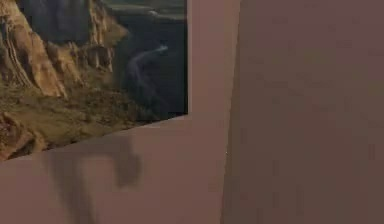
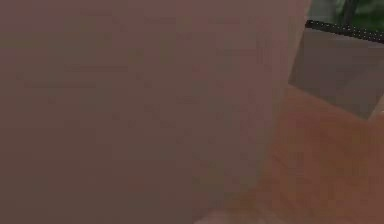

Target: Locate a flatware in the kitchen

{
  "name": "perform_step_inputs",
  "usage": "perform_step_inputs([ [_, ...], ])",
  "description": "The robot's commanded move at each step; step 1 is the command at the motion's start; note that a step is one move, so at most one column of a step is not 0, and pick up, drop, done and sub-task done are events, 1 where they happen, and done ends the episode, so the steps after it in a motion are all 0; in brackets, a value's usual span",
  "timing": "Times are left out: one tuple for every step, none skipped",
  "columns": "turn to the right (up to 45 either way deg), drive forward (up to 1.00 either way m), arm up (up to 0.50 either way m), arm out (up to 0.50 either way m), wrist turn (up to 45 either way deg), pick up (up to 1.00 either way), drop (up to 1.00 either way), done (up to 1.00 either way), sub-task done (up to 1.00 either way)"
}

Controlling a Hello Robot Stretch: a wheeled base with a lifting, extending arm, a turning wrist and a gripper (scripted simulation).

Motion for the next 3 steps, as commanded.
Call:
perform_step_inputs([
  [-45.0,0.0,0.0,0.0,0.0,0.0,0.0,0.0,0.0],
  [-45.0,0.0,0.0,0.0,0.0,0.0,0.0,0.0,0.0],
  [-39.0,0.0,0.0,0.0,0.0,0.0,0.0,0.0,0.0],
])
